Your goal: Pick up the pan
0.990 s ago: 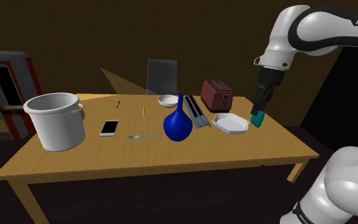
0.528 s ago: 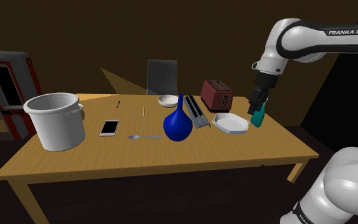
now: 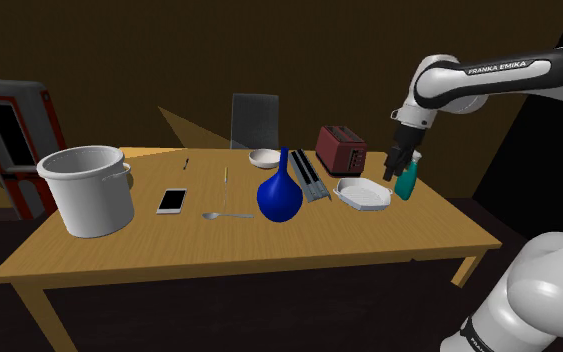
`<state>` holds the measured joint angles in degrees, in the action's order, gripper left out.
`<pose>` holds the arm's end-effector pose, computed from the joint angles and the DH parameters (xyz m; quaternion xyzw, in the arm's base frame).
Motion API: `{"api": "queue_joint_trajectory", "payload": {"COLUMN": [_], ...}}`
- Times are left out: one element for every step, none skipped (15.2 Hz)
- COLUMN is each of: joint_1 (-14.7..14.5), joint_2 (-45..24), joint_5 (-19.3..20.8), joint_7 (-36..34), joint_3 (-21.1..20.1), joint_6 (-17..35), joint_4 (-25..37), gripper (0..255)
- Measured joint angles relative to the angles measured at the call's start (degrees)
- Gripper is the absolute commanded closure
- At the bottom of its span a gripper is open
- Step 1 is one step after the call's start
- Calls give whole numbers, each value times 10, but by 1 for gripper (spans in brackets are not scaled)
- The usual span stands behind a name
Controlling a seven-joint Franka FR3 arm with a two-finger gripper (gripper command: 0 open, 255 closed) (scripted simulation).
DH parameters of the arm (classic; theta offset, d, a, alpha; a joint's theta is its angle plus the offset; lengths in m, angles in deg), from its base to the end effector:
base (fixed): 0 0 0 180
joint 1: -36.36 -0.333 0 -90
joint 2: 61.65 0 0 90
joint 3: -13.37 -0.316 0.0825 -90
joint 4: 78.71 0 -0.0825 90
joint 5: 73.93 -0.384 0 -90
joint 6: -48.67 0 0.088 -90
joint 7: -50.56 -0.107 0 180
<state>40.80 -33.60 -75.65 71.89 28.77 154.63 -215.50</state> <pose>0.3744 -0.1403 0.4874 -0.9962 -0.0255 0.0042 0.0831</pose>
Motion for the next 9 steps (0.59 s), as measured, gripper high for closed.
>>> {"api": "queue_joint_trajectory", "payload": {"joint_1": [2, 5, 8, 9, 8, 8, 10, 11, 12], "joint_2": [-20, -36, -51, -69, -88, -108, -126, -148, -170], "joint_5": [0, 0, 0, -2, -7, -12, -17, -24, -32], "joint_7": [13, 27, 41, 53, 63, 74, 87, 101, 116], "joint_3": [11, 22, 33, 43, 51, 59, 68, 77, 86], "joint_6": [10, 20, 31, 42, 51, 59, 66, 76, 84], "joint_4": [10, 17, 21, 28, 38, 49, 60, 71, 84], "gripper": [0, 0, 0, 0, 0, 0, 0, 0, 0]}}
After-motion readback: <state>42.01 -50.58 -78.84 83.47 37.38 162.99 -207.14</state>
